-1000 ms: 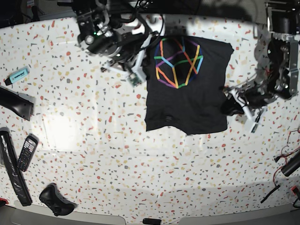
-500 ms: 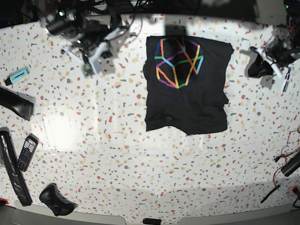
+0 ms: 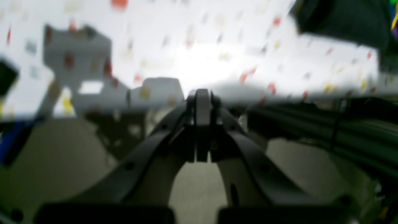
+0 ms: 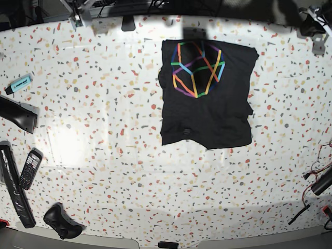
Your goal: Fold the T-shirt properly
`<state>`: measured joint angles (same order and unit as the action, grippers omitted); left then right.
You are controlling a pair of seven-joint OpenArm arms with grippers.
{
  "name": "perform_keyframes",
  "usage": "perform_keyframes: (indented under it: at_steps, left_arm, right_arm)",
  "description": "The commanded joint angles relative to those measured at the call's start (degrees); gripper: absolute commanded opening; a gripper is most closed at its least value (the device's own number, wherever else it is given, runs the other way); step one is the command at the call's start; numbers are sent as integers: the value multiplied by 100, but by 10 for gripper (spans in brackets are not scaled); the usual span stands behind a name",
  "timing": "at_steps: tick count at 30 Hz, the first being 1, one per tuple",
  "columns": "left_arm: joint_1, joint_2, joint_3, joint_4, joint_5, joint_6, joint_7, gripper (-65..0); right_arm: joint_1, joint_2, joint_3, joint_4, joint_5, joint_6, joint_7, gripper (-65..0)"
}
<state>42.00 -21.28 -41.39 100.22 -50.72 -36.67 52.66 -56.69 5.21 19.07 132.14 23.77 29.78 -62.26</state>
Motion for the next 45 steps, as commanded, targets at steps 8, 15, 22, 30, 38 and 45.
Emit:
perform_keyframes:
  at_steps: [8, 15, 22, 30, 38, 45]
  left_arm:
    - [595, 249, -57, 66, 33, -74, -17, -650]
    - [621, 811, -57, -573, 28, -333, -24, -650]
    - [487, 822, -50, -2048, 525, -333, -501, -650]
    - [-122, 820, -50, -3810, 2256, -333, -1641, -650]
    - [-1005, 820, 638, -5530, 3766, 483, -2645, -650]
    - [-1832, 859, 1965, -6170, 3934, 1241, -2900, -650]
  right_arm:
    - [-535, 15, 13, -219, 24, 26, -81, -650]
    - [118, 120, 11, -2358, 26, 24, -76, -650]
    - [1381, 791, 2, -5165, 28, 26, -63, -650]
    - [2420, 1384, 2, -6881, 28, 87, 702, -650]
    - [3032, 1342, -374, -7243, 24, 192, 1766, -650]
    - [3740, 1333, -1746, -8081, -407, 177, 2669, -650]
